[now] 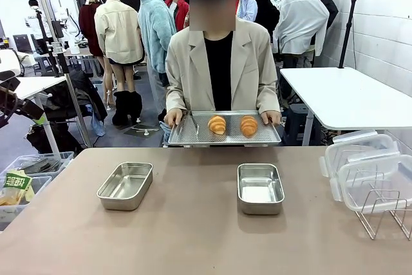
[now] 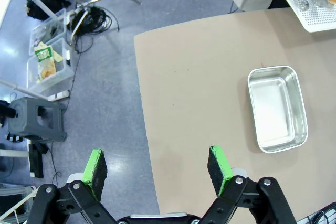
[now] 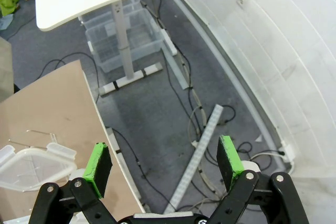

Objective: Place the bread in airtight containers.
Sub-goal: Lift both Airtight Container.

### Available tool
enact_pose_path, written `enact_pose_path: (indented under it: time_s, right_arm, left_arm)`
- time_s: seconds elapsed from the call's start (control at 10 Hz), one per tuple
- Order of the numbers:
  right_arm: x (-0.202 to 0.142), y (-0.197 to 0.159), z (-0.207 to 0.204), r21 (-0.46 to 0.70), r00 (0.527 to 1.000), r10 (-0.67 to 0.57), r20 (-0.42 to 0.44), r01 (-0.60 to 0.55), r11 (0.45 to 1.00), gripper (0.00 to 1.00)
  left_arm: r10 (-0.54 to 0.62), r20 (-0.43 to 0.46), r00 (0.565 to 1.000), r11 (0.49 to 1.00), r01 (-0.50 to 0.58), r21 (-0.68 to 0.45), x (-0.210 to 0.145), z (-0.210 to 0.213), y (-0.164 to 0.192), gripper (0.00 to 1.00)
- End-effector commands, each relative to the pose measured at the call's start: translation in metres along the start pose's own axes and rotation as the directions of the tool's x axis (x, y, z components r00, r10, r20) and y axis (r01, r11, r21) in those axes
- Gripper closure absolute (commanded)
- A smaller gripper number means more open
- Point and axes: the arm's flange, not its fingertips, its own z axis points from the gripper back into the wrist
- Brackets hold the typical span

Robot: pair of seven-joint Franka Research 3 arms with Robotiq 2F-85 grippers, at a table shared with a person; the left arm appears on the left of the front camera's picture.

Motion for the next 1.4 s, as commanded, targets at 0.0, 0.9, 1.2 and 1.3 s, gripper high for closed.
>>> enact_pose_path:
  time_s: [0.0,0.9,1.2,1.3]
  right_arm:
    - [0.014,0.028,0.025,0.056,0.999,0.027,0.03,-0.028,0.998,0.0]
    - [-0.057,0.313,0.132,0.394,0.895,0.322,-0.31,-0.187,0.9,0.0]
    - [-0.034,0.271,0.136,0.407,0.916,0.328,-0.233,-0.214,0.888,0.0]
    - [-0.048,0.294,0.134,0.404,0.904,0.333,-0.268,-0.209,0.891,0.0]
  left_arm:
    - [-0.023,-0.004,1.0,0.999,0.023,-0.036,0.013,0.004,-0.026,0.0]
    - [0.201,-0.272,0.941,0.915,-0.279,-0.291,0.034,-0.019,-0.106,0.0]
    - [0.131,-0.187,0.974,0.965,-0.168,-0.2,0.038,0.007,-0.094,0.0]
    - [0.156,-0.221,0.963,0.95,-0.208,-0.233,0.037,-0.007,-0.1,0.0]
